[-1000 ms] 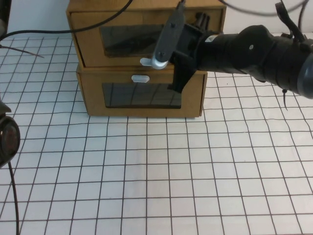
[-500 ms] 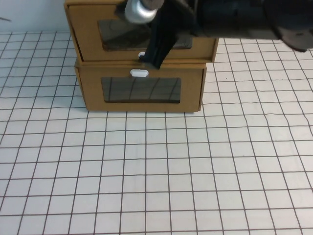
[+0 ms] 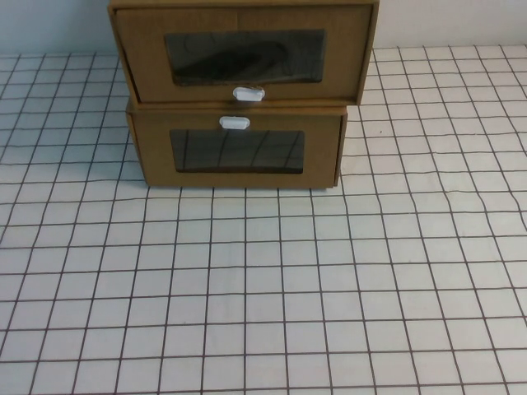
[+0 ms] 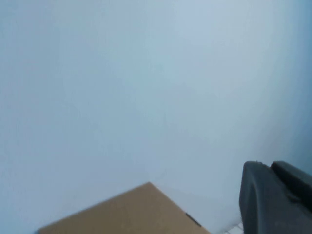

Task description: Close the shoe box

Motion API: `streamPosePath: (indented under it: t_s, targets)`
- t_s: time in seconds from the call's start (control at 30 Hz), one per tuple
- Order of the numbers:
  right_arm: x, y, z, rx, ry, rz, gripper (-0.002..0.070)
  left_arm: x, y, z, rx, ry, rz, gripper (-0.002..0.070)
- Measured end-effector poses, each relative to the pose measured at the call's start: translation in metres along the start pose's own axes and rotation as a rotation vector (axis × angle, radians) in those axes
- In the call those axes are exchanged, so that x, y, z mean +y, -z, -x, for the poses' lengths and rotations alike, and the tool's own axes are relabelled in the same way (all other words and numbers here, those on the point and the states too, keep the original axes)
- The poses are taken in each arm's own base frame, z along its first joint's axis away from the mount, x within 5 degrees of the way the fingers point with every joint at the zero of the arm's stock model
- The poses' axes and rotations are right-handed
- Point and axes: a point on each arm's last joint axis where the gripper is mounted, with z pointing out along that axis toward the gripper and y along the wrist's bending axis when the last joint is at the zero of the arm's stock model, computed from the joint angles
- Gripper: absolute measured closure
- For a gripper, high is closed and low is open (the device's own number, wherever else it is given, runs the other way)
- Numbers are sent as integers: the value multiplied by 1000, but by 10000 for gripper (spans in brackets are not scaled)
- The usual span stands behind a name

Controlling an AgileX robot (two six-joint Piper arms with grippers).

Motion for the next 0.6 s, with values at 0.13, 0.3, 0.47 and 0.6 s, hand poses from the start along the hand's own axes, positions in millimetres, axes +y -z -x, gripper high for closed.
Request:
streamPosePath:
  t_s: [0.13, 0.3, 0.47, 0.6]
  targets:
    - [7, 43, 18, -20, 38, 15, 689, -32, 55, 26, -92, -53, 4, 677]
    - [9, 88, 32, -127, 80, -102, 689, -61, 104, 35, -99, -64, 5, 677]
    - [22, 115, 23, -55, 269, -68, 689, -76, 132, 15, 9, -68, 16, 677]
    - [36, 124, 5, -2, 350, -13, 689, -86, 149, -24, 143, -60, 27, 677]
